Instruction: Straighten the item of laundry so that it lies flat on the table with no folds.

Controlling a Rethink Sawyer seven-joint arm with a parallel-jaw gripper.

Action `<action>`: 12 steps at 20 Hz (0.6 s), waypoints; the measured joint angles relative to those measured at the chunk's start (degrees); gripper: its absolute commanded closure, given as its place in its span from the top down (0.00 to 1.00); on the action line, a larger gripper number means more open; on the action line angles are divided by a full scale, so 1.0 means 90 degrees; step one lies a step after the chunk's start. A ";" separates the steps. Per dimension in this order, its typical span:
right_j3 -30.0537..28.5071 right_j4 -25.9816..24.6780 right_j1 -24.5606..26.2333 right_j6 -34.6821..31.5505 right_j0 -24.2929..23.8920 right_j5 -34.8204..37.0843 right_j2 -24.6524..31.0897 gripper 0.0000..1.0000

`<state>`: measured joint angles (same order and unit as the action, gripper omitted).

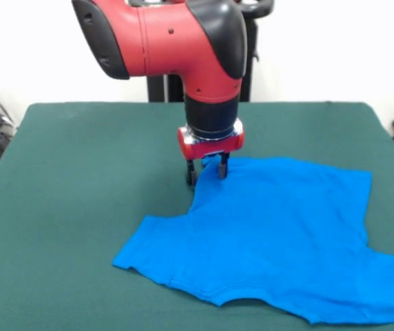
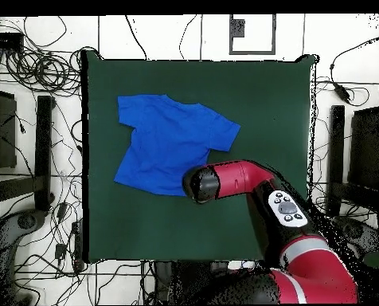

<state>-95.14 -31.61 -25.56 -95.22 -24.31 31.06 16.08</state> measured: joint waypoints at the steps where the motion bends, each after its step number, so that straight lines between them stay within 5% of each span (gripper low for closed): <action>1: -0.0008 -0.0030 -0.0001 0.0000 -0.0037 0.0009 0.0042 1.00; 12: -0.0054 -0.0272 0.0000 0.0000 -0.0315 0.0139 0.0354 1.00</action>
<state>-95.62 -34.05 -25.57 -95.22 -27.15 32.31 19.26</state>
